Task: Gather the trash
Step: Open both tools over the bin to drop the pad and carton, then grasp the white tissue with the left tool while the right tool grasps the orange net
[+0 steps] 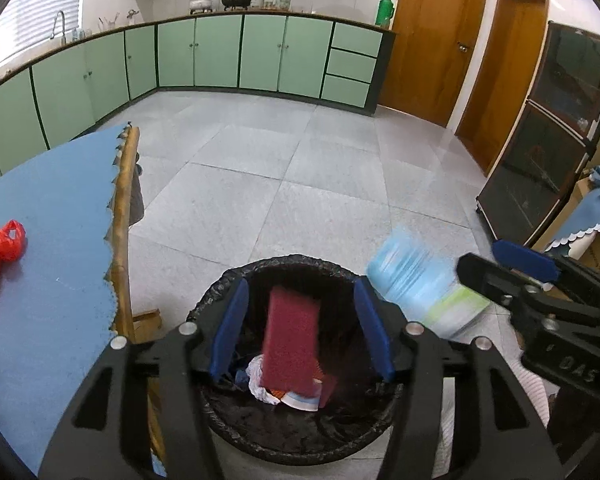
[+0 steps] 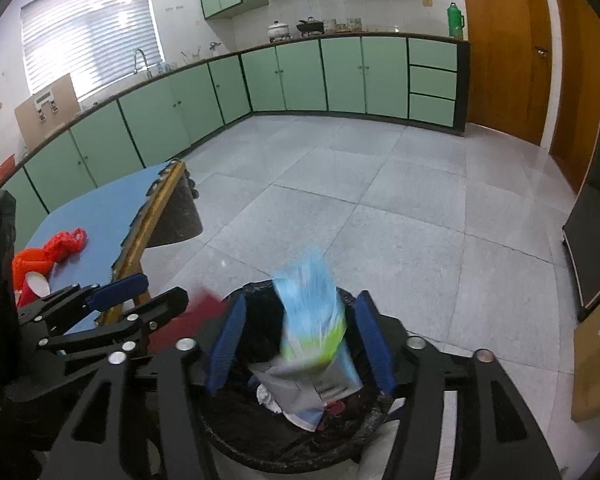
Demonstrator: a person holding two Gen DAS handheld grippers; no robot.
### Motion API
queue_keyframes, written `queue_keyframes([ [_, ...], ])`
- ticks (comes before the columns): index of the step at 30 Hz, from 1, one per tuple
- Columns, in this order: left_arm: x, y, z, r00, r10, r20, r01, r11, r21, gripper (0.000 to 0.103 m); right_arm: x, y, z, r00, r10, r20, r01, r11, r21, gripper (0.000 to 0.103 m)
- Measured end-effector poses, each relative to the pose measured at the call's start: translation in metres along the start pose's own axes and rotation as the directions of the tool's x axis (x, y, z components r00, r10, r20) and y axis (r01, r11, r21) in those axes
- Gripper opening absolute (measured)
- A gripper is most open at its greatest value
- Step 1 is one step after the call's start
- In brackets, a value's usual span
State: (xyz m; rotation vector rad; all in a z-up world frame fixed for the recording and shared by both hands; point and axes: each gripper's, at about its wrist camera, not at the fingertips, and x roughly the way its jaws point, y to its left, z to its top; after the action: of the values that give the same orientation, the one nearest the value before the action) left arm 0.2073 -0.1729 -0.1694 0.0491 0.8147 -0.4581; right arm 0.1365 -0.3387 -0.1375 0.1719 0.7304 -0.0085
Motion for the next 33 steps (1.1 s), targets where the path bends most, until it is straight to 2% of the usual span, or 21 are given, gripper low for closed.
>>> queue_keyframes([
  [1, 0.001, 0.001, 0.001, 1.000, 0.001, -0.001, -0.001, 1.000, 0.000, 0.055, -0.001, -0.001, 0.000, 1.000, -0.005, 0.002, 0.005, 1.000, 0.000, 0.068],
  [4, 0.000, 0.004, 0.003, 1.000, 0.007, 0.002, -0.007, 1.000, -0.004, 0.058, -0.004, -0.004, 0.001, 1.000, -0.015, 0.010, 0.015, 1.000, 0.007, 0.074],
  [6, -0.003, 0.004, 0.005, 1.000, 0.015, 0.009, -0.015, 1.000, -0.005, 0.061, -0.007, -0.005, 0.002, 0.999, -0.024, 0.024, 0.024, 1.000, 0.017, 0.083],
  [7, -0.006, 0.006, 0.005, 1.000, 0.021, 0.016, -0.021, 1.000, -0.007, 0.064, -0.010, -0.006, 0.003, 0.999, -0.027, 0.034, 0.026, 0.999, 0.023, 0.088],
  [11, -0.022, 0.017, 0.007, 0.998, 0.047, 0.046, -0.046, 0.998, -0.032, 0.075, -0.021, -0.002, 0.008, 0.997, -0.044, 0.070, 0.042, 0.999, 0.023, 0.097],
  [21, -0.080, 0.064, 0.012, 0.982, 0.146, 0.121, -0.131, 0.984, -0.121, 0.080, -0.035, 0.021, 0.016, 0.995, -0.006, 0.098, 0.005, 1.000, 0.018, 0.097],
  [33, -0.142, 0.129, -0.012, 0.944, 0.300, 0.139, -0.265, 0.938, -0.225, 0.080, -0.032, 0.091, 0.017, 0.990, 0.099, 0.096, -0.093, 0.994, -0.063, 0.097],
])
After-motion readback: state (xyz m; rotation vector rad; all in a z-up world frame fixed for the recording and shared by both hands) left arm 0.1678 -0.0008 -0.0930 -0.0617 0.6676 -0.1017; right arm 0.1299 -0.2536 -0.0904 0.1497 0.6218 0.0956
